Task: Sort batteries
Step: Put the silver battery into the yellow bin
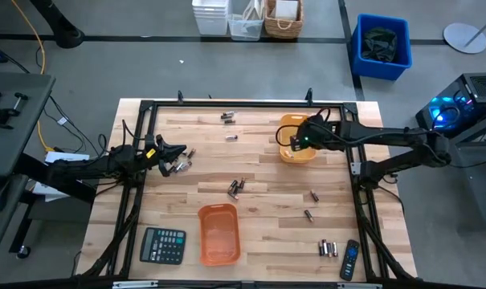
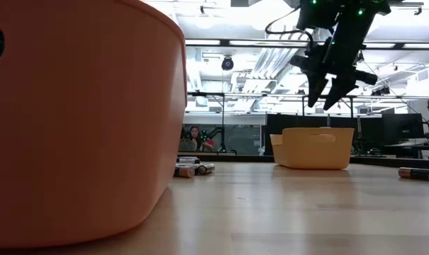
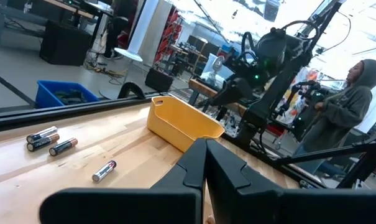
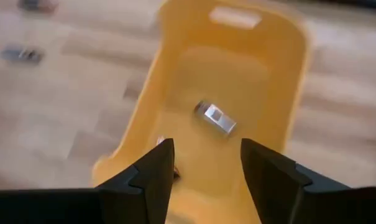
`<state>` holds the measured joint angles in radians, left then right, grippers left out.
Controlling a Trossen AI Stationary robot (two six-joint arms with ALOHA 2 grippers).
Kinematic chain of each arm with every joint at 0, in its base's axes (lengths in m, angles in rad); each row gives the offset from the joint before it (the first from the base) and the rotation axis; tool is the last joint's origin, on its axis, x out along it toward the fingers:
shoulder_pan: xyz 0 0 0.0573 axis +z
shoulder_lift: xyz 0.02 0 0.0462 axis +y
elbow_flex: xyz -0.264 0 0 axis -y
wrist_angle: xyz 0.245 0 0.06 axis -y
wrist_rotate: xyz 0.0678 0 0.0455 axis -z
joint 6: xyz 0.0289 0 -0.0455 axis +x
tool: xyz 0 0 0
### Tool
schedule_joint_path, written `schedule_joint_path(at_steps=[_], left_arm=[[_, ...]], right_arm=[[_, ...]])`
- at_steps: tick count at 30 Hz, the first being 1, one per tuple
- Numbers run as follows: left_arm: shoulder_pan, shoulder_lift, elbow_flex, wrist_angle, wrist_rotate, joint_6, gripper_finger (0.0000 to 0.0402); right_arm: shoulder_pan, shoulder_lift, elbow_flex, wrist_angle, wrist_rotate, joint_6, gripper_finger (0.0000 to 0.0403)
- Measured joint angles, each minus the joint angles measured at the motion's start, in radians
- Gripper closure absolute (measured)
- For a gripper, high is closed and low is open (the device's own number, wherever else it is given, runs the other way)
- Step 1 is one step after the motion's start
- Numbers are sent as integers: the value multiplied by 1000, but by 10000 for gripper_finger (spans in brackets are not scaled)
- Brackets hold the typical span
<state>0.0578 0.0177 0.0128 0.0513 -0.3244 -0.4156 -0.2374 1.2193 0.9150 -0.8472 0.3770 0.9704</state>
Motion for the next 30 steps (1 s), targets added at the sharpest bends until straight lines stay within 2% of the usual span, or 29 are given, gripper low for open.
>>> schedule_joint_path(at_steps=[2,5,8,14,18,21,24,30], left_arm=[[0,0,0,0,0,0,401],[0,0,0,0,0,0,401],[0,0,0,0,0,0,401],[0,0,0,0,0,0,401],[0,0,0,0,0,0,401],[0,0,0,0,0,0,401],[0,0,0,0,0,0,401],[0,0,0,0,0,0,401]], right_arm=[[34,-20,1,-1,-164,-1,219],[161,-38,2,-9,-437,84,220],[370,-51,2,-9,-559,247,220],[808,12,2,-17,-551,723,220],[986,102,2,-11,-561,991,220],[1049,168,2,36,-592,1134,220],[1064,216,2,112,-566,1210,220],[1053,327,2,111,-538,1232,220]])
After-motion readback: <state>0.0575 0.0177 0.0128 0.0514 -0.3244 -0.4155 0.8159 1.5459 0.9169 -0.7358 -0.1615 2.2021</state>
